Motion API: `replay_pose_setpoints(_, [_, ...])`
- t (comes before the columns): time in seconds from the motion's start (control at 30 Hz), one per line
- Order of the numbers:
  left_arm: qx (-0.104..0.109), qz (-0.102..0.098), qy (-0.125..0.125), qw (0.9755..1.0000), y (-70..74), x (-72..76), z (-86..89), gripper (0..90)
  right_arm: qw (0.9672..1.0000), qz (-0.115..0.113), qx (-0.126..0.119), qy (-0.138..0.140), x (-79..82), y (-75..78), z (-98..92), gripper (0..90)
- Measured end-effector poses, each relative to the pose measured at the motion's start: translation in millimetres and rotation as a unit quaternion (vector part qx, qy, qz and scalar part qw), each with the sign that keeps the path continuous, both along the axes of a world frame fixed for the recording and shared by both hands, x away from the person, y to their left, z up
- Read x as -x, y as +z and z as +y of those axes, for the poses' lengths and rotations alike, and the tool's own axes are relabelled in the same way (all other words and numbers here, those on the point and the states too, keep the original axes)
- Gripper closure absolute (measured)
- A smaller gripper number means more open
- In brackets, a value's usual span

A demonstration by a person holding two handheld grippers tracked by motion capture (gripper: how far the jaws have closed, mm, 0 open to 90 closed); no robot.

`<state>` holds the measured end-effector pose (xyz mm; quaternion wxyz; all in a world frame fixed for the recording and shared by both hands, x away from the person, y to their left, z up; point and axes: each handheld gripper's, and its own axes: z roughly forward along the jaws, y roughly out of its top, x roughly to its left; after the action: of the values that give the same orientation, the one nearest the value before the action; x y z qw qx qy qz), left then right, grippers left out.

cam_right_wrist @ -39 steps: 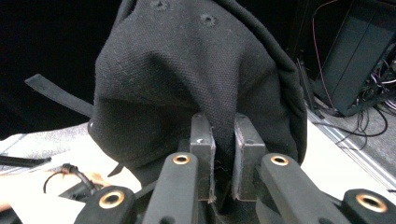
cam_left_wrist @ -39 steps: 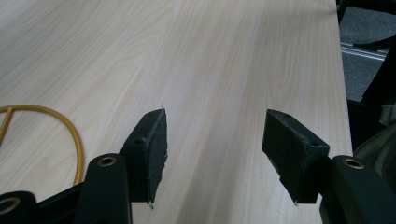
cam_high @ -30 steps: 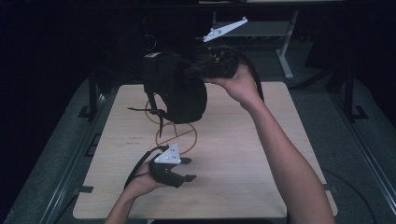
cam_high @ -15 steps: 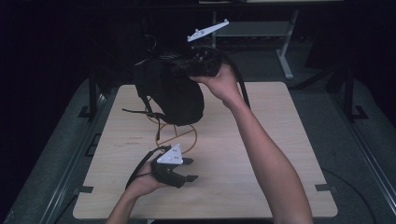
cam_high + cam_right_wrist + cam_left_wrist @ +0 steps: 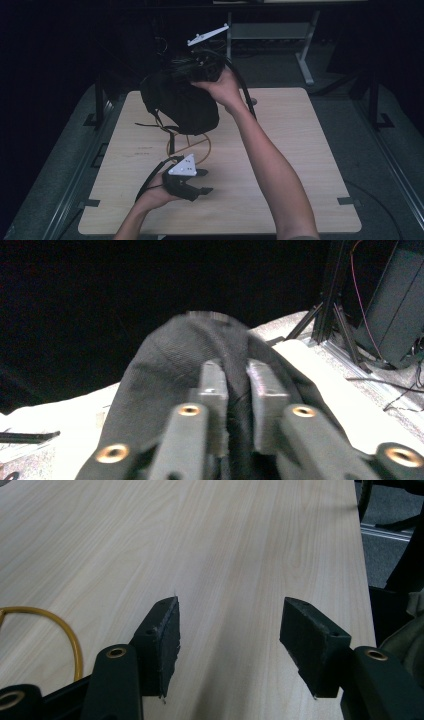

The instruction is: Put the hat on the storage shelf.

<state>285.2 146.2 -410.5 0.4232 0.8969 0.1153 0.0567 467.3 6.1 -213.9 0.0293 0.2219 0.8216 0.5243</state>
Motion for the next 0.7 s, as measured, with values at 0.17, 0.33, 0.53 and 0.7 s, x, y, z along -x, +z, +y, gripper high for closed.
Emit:
replay_pose_setpoints(0.17, [0.0,0.003,-0.002,1.0,-0.1,2.1,-1.0,40.8,0.9994,0.016,0.021,-0.022,-6.8,-8.3,6.4,44.9])
replay_pose_setpoints(0.33, [-0.003,0.003,-0.004,1.0,-0.6,2.6,-2.1,40.6,0.9995,0.017,0.016,-0.023,-5.1,-7.3,-1.2,40.3])
replay_pose_setpoints(0.53, [-0.006,0.001,-0.001,1.0,-0.2,3.2,-0.7,40.2,0.9994,0.022,0.015,-0.023,-1.3,-10.2,-16.8,36.1])
replay_pose_setpoints(0.7, [-0.004,0.0,0.007,1.0,0.1,4.1,-0.4,38.9,0.9994,0.022,0.013,-0.023,4.9,-18.0,-34.7,33.1])
